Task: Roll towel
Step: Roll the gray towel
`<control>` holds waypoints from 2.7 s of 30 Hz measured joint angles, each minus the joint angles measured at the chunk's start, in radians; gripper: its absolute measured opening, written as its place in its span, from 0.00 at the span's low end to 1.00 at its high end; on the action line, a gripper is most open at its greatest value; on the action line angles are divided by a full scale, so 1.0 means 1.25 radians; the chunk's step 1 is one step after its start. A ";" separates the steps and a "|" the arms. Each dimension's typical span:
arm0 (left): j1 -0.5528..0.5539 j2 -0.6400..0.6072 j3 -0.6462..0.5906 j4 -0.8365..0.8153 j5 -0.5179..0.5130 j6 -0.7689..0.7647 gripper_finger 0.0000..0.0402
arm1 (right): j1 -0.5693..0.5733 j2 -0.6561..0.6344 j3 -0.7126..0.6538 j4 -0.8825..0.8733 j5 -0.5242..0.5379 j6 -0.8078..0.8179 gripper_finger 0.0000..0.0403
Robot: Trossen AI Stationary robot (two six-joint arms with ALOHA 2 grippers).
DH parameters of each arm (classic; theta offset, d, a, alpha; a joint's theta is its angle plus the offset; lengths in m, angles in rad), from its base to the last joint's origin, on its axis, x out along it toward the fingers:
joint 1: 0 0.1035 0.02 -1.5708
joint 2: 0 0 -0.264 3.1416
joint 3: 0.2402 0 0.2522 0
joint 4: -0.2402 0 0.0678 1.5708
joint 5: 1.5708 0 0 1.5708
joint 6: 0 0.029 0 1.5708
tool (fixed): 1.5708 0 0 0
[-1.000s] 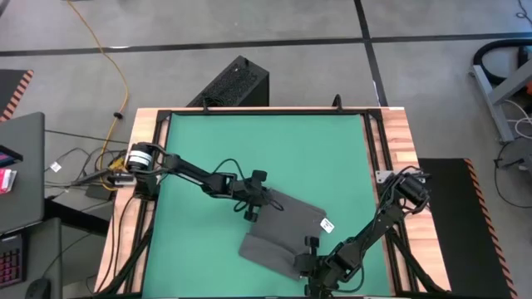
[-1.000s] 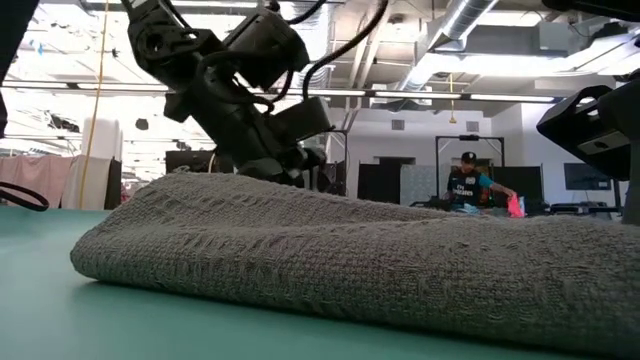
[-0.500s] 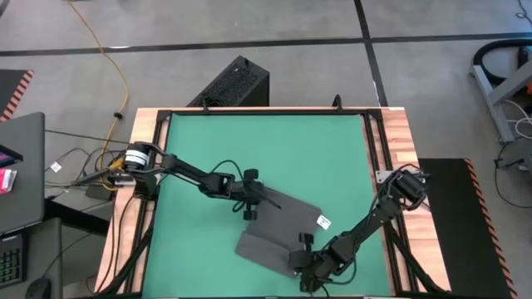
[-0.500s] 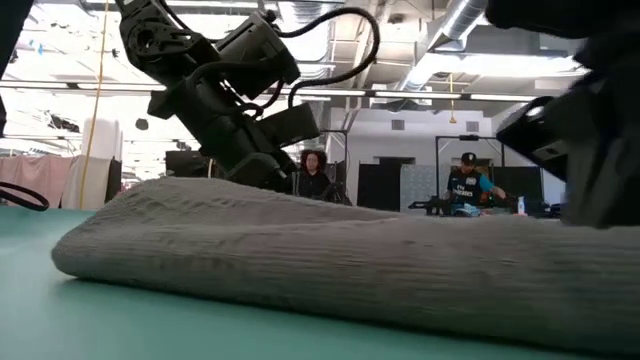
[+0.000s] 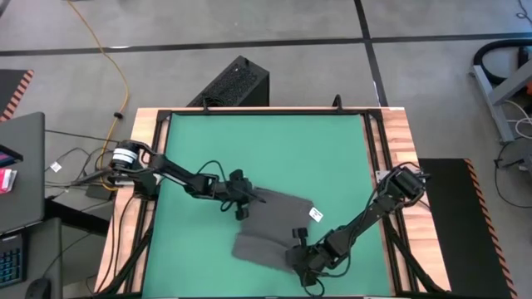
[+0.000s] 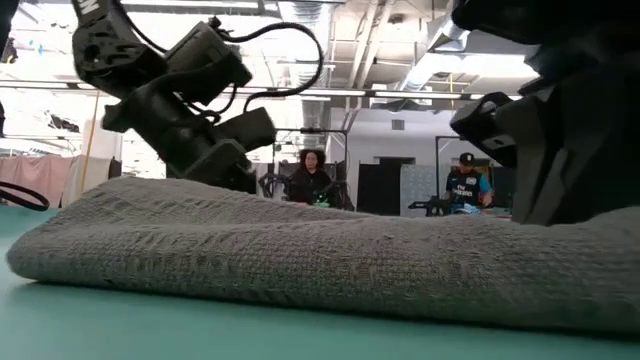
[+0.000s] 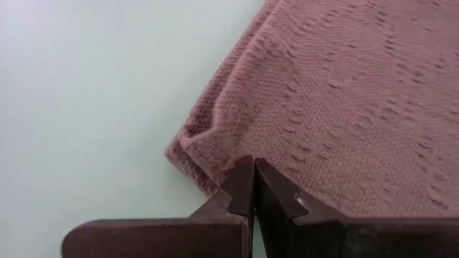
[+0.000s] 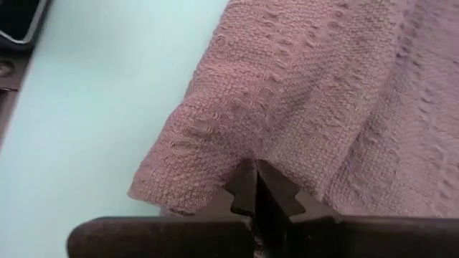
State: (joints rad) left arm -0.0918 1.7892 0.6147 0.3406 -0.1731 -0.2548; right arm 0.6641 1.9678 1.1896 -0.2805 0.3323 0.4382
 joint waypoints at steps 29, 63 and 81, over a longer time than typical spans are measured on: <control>-0.049 -0.399 -0.084 -0.219 -0.060 0.037 0.05 | -0.096 -0.014 0.000 -0.033 -0.014 -0.157 0.08; -0.523 -0.021 -0.018 0.154 -0.445 -0.165 0.00 | -0.100 -0.014 0.000 -0.013 -0.015 -0.147 0.07; -0.492 -0.016 -0.018 0.097 -0.390 -0.227 0.00 | -0.035 -0.157 -0.001 -0.021 -0.016 -0.176 0.25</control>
State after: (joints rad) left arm -0.7063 1.7695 0.5926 0.4618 -0.6609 -0.5392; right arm 0.6207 1.7715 1.1887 -0.3071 0.3127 0.2176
